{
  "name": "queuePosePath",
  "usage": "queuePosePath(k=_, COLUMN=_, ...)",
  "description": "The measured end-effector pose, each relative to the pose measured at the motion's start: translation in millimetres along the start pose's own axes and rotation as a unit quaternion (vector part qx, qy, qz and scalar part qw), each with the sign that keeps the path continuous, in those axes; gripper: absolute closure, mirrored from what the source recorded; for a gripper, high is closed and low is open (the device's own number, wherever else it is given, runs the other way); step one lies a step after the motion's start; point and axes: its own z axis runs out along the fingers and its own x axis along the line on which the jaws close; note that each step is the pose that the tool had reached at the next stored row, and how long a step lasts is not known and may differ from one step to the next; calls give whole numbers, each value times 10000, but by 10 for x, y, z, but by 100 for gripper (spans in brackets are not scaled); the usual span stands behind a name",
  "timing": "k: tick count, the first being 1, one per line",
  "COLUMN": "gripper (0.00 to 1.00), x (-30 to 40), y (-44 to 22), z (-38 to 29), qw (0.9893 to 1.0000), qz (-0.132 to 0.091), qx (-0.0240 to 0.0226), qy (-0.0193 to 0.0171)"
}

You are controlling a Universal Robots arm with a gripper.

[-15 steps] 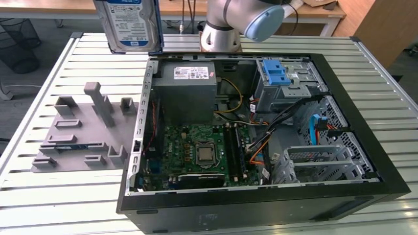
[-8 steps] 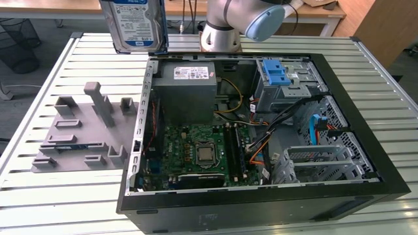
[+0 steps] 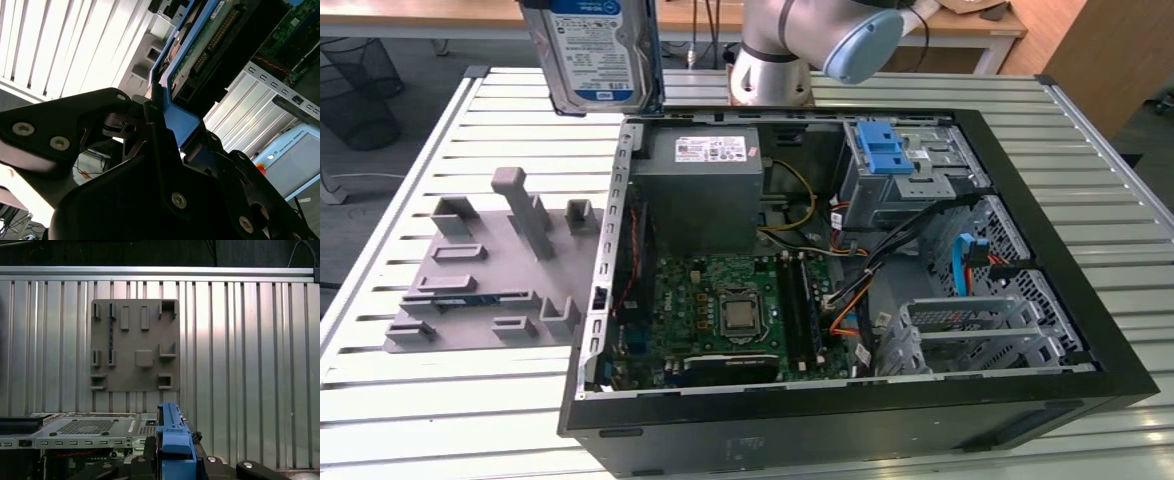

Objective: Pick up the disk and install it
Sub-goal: 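Pick up the disk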

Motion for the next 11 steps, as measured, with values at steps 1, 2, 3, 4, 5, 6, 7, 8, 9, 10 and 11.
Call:
queuePosePath(k=1, gripper=64, x=29, y=-1, z=0, qw=10000, qz=0, qx=0, qy=0)
queuePosePath(k=2, gripper=64, x=57, y=-2, z=-1, qw=10000, qz=0, qx=0, qy=0)
queuePosePath(k=3, gripper=64, x=84, y=-4, z=-2, qw=10000, qz=1, qx=0, qy=0)
queuePosePath(k=4, gripper=64, x=100, y=-9, z=-3, qw=10000, qz=0, qx=0, qy=0)
queuePosePath(k=5, gripper=64, x=111, y=-21, z=-3, qw=10000, qz=0, qx=0, qy=0)
queuePosePath(k=6, gripper=64, x=116, y=-39, z=-4, qw=10000, qz=0, qx=0, qy=0)
queuePosePath(k=7, gripper=64, x=120, y=-63, z=-5, qw=10000, qz=0, qx=0, qy=0)
queuePosePath(k=8, gripper=64, x=121, y=-93, z=-6, qw=10000, qz=0, qx=0, qy=0)
queuePosePath(k=9, gripper=64, x=122, y=-126, z=-7, qw=10000, qz=0, qx=0, qy=0)
queuePosePath(k=10, gripper=64, x=122, y=-162, z=-8, qw=10000, qz=0, qx=0, qy=0)
queuePosePath(k=11, gripper=64, x=123, y=-203, z=-8, qw=10000, qz=0, qx=1, qy=-1)
